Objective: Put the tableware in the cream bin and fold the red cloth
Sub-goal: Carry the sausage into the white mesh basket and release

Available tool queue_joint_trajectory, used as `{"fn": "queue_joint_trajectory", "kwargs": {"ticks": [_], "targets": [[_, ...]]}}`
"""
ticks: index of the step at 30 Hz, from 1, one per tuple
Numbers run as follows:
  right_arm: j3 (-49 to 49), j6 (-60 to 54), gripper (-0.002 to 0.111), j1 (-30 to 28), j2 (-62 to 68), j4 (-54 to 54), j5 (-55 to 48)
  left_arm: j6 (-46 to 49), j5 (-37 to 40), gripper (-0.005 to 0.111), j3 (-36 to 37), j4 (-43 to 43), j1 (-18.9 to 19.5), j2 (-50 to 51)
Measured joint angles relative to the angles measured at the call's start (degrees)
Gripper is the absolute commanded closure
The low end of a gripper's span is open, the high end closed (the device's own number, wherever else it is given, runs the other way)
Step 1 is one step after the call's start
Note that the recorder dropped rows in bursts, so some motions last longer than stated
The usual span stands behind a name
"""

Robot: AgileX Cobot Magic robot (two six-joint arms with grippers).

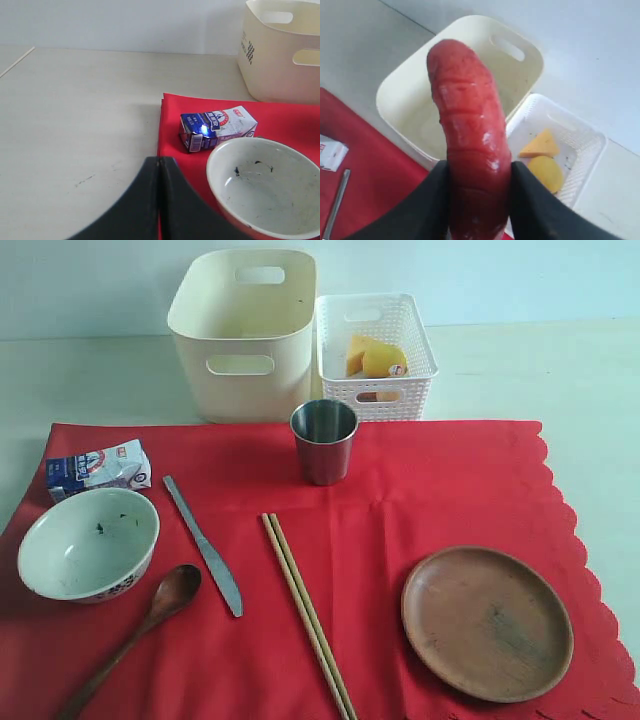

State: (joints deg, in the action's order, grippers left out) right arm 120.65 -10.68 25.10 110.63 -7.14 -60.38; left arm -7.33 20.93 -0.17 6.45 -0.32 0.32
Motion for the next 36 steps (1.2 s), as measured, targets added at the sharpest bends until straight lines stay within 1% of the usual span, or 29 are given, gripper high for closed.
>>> {"fn": "queue_joint_trajectory", "kwargs": {"ticks": [6,10,16,36], "targets": [[0.00,0.10,0.108,-4.07,-0.49,0.00,-0.54,0.00,0.00,0.107,0.00,0.00,0.00,0.00],[0.00,0.77,0.108,-6.31,-0.26,0.35,0.82,0.00,0.00,0.107,0.00,0.00,0.00,0.00],[0.00,5.41,0.108,-8.57,2.96,3.07,3.77,0.00,0.00,0.107,0.00,0.00,0.00,0.00],[0.00,6.50,0.108,-8.78,22.79,3.94,8.95,0.00,0.00,0.107,0.00,0.00,0.00,0.00]]}}
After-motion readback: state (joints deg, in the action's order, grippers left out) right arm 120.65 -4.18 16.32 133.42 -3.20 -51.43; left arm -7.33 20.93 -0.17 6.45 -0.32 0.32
